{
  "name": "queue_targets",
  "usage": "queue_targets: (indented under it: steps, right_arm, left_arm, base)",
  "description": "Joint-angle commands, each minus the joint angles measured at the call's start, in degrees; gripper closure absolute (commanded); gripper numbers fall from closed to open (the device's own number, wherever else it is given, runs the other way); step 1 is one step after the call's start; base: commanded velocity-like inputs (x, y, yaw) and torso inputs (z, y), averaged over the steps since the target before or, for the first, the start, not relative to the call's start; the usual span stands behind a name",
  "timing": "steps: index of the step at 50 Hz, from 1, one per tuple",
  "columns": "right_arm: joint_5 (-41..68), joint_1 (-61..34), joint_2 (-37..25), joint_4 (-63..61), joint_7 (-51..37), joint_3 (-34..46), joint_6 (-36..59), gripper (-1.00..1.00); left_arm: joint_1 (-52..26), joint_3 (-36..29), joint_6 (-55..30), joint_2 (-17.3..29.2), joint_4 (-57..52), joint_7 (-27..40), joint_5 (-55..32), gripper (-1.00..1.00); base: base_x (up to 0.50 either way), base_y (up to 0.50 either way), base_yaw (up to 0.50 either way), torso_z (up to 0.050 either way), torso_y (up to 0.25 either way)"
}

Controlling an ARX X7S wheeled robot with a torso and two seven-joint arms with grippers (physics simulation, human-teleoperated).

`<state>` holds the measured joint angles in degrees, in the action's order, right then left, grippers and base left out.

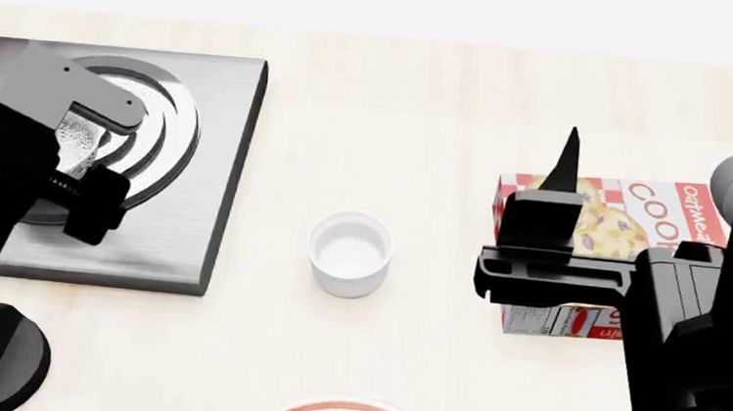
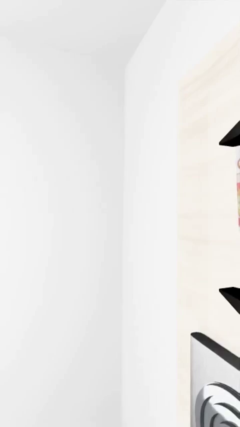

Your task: Pick the akita bowl on the stove and place it on the plate.

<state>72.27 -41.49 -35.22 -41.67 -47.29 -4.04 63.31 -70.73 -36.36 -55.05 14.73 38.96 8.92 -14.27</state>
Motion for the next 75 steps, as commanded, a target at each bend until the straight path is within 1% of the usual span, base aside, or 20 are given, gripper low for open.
queue_targets:
  steps: [1,8,15,23,25,26,55,64,65,71,75]
  right_arm:
    - [-1.17,0.80,-0.18,0.05,0.88,0.38,-0.93,-1.00]
    - [1.06,-0.46,-0.32,0.03,-0.91,0.21,-0.03,-1.00]
    - [-0.74,0.51,-0.38,0.18,0.49,0.62,-1.10,-1.00]
    - [0.83,-0.43,-0.52,0.26,-0.74,0.55,-0.56,-1.00]
    - [-0.29,0.31,-0.53,0.21,0.10,0.72,-1.18,-1.00]
    - [-0.60,0.52,-0.55,0.21,0.34,0.76,-1.37,-1.00]
    - [1.20,-0.50,-1.04,0.36,-1.17,1.04,-1.25,-1.00]
    - [0.24,0.19,-1.17,0.37,-0.39,1.28,-1.97,-1.00]
    - [0.25,0.20,-1.17,0.38,-0.42,1.28,-2.00,-1.00]
    - [0.29,0.21,-1.26,0.40,-0.46,1.38,-2.13,-1.00]
    - [0.31,0.21,-1.32,0.41,-0.48,1.45,-2.21,-1.00]
  left_arm:
    - [0.22,-0.35,1.18,0.50,0.91,-0.61,0.05,-1.00]
    - [0.24,-0.81,1.27,0.61,0.42,-0.92,0.12,-1.00]
    - [0.11,-1.32,1.53,0.59,0.93,-1.21,0.32,-1.00]
    - [0.17,-1.81,1.90,0.54,1.35,-1.44,0.49,-1.00]
    - [0.01,-1.79,1.95,0.42,1.79,-1.44,0.48,-1.00]
    - [0.05,-1.76,1.77,0.48,1.57,-1.40,0.43,1.00]
    - [0.72,-1.91,1.95,0.49,1.21,-1.39,0.02,1.00]
    - [0.34,-0.94,4.34,0.15,2.10,-1.10,-0.27,1.00]
    - [-0.19,1.08,5.12,-0.12,2.05,-0.07,-1.12,1.00]
    - [-3.59,7.68,8.14,-1.12,1.09,3.36,-3.74,1.00]
    - [-5.69,10.76,9.70,-1.90,1.21,4.96,-4.99,1.00]
  base:
    - [0.00,0.00,0.00,0.000,0.000]
    - [0.00,0.00,0.00,0.000,0.000]
    - [0.00,0.00,0.00,0.000,0.000]
    - [0.00,0.00,0.00,0.000,0.000]
    - [0.00,0.00,0.00,0.000,0.000]
    - [0.00,0.00,0.00,0.000,0.000]
    - [0.00,0.00,0.00,0.000,0.000]
    - [0.00,0.00,0.00,0.000,0.000]
    - [0.00,0.00,0.00,0.000,0.000]
    - [0.00,0.00,0.00,0.000,0.000]
    - [0.00,0.00,0.00,0.000,0.000]
